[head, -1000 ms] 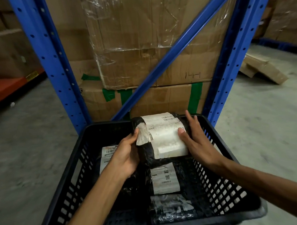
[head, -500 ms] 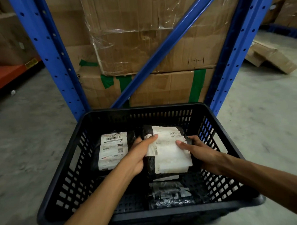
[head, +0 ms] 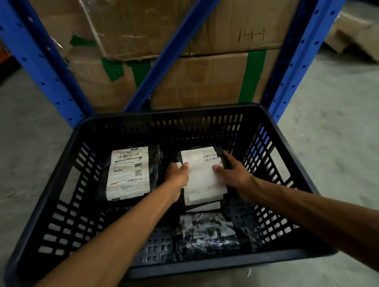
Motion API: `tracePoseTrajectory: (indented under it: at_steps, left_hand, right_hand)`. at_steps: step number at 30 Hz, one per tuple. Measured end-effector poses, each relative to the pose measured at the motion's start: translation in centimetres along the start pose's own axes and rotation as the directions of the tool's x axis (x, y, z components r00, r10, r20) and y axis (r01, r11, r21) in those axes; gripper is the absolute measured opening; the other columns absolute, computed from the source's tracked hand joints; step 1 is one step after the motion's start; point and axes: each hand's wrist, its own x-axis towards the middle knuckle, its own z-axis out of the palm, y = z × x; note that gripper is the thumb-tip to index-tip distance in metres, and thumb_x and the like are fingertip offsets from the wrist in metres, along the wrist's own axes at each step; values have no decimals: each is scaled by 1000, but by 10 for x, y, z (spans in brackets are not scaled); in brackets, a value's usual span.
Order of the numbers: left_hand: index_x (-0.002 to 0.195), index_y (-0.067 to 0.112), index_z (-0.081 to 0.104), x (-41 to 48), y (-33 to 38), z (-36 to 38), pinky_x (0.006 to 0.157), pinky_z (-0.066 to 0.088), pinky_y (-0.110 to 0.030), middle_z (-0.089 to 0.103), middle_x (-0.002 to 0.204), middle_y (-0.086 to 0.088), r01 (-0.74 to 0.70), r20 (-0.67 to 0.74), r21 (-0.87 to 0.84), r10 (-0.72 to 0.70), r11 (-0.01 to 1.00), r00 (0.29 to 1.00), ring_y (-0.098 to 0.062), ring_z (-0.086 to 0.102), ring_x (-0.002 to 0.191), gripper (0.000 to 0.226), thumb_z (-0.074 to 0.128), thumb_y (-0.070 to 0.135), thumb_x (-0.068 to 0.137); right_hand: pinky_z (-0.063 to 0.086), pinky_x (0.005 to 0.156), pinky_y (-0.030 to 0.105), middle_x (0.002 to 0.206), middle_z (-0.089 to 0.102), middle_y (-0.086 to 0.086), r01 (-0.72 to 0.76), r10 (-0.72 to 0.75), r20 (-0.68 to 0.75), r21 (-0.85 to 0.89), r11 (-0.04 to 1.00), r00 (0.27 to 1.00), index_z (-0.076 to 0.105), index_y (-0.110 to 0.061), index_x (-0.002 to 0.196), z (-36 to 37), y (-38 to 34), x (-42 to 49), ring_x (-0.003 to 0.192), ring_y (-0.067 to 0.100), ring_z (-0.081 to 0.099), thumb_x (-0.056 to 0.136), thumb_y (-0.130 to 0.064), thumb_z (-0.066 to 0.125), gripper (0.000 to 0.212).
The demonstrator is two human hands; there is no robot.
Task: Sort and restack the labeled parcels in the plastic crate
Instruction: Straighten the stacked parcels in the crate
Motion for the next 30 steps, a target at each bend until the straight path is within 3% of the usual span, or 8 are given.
tracePoseTrajectory:
  at_steps: [3, 7, 13, 16, 18, 21, 26, 30]
  left_hand:
    - [147, 6, 32, 15, -10, -4, 92, 46, -35, 46, 146, -14, 17, 3, 61, -17, 998, 1000, -32, 50, 128, 54, 44, 31, 100]
    - [155, 8, 16, 16, -17, -4, 112, 34, -37, 33, 157, -9, 37, 45, 102, -42, 994, 998, -29, 36, 142, 64, 40, 34, 102]
    - [153, 5, -19, -10, 8, -15, 101, 38, -32, 18, 162, -17, -35, 119, 398, -14, 917, 993, -33, 32, 143, 79, 40, 18, 101]
    - [156, 13, -9, -44, 25, -39, 111, 32, -33, 15, 162, -20, -328, 322, 742, 118, 584, 939, -34, 26, 147, 79, 43, 11, 97]
    - [154, 15, 26, -66, 25, -59, 109, 41, -34, 42, 150, -18, -515, 444, 796, 272, 317, 854, -31, 45, 135, 66, 49, 7, 93]
    - [134, 18, 57, -92, 8, -80, 95, 54, -33, 63, 128, -7, -643, 588, 740, 275, 197, 761, -23, 65, 110, 51, 66, 7, 85]
    - [136, 16, 52, -83, -30, -83, 83, 58, -38, 65, 115, -11, -718, 724, 684, 1, -132, 690, -27, 68, 99, 63, 76, 14, 78]
    - [148, 14, 35, -68, -39, -68, 77, 52, -34, 62, 112, -13, -770, 771, 618, -68, -159, 633, -29, 65, 97, 83, 77, 28, 78]
  right_hand:
    - [51, 101, 47, 135, 61, 11, -39, 33, -45, -128, 991, 998, 37, -22, 146, 17, 13, 5, 117, 31, 61, 97, -9, 50, 53]
    - [49, 101, 37, 139, 55, 16, -118, 34, -190, -450, 885, 981, 11, -27, 156, 35, 15, 8, 118, 33, 59, 99, -20, 43, 65]
    - [42, 105, 38, 149, 43, 23, -85, 0, -112, -755, 651, 994, 10, -9, 155, 4, -10, 4, 130, 38, 49, 98, -25, 43, 68]
    - [47, 95, 39, 138, 51, 29, -22, -39, -47, -874, 486, 998, 10, 1, 153, -20, -19, -18, 123, 41, 54, 94, -23, 51, 75]
    - [49, 85, 32, 129, 60, 23, 79, -2, 82, -956, 282, 997, 40, 0, 140, -32, -23, -41, 116, 36, 60, 90, -25, 58, 59]
    - [52, 92, 30, 130, 63, 13, 294, 184, 274, -951, -92, 944, 52, -8, 132, -37, -19, -69, 117, 29, 62, 92, -21, 57, 43]
    - [43, 107, 31, 150, 47, 10, 525, 409, 458, -849, -64, 789, 7, -32, 156, -34, -10, -78, 132, 25, 50, 82, -9, 70, 99]
    - [50, 101, 42, 142, 54, 14, 595, 439, 522, -803, -37, 731, 5, -42, 153, -22, 4, -67, 120, 31, 60, 77, -6, 75, 109]
